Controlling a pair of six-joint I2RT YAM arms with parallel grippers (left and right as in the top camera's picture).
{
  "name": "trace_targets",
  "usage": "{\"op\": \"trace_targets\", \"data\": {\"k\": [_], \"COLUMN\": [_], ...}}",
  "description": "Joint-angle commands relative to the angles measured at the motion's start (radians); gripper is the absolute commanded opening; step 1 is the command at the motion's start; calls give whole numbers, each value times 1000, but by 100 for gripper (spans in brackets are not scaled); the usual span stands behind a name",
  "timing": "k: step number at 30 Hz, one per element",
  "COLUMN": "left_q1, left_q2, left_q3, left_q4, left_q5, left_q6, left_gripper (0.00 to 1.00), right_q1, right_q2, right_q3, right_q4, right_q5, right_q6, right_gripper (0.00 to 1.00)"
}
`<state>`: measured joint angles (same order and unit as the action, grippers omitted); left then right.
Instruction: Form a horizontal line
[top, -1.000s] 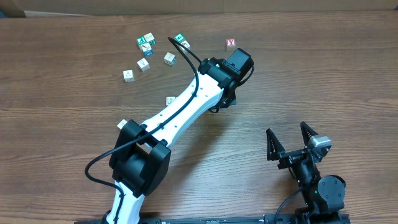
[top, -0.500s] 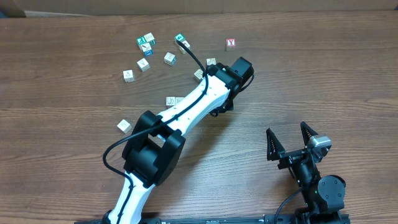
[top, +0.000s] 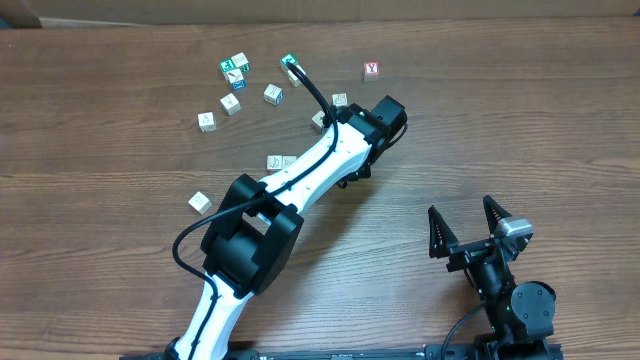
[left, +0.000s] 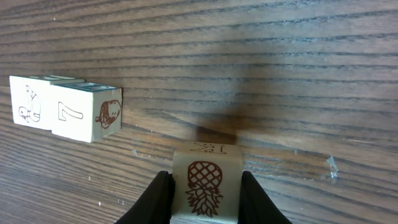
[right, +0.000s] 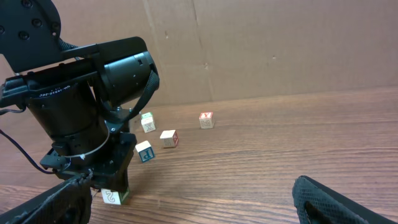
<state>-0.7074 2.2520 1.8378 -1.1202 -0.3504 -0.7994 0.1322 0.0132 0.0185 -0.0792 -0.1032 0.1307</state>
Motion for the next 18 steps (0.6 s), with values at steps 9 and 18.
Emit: {"op": "trace_targets", "data": {"k": [9,18], "left_q1": [1,1], "left_q2": [17,17], "left_q3": [-18,-18], "left_q4": [19,18], "left_q5": [-30,-26], "left_q6": [18,18], "left_gripper": [8,15], "right_q1": [-3,-3], "right_q2": [-5,-5], "right_q3": [-10,-10], "right_q4": [3,3], "right_q5": [8,8], "right_q6": [2,2], "right_gripper": [100,100]}}
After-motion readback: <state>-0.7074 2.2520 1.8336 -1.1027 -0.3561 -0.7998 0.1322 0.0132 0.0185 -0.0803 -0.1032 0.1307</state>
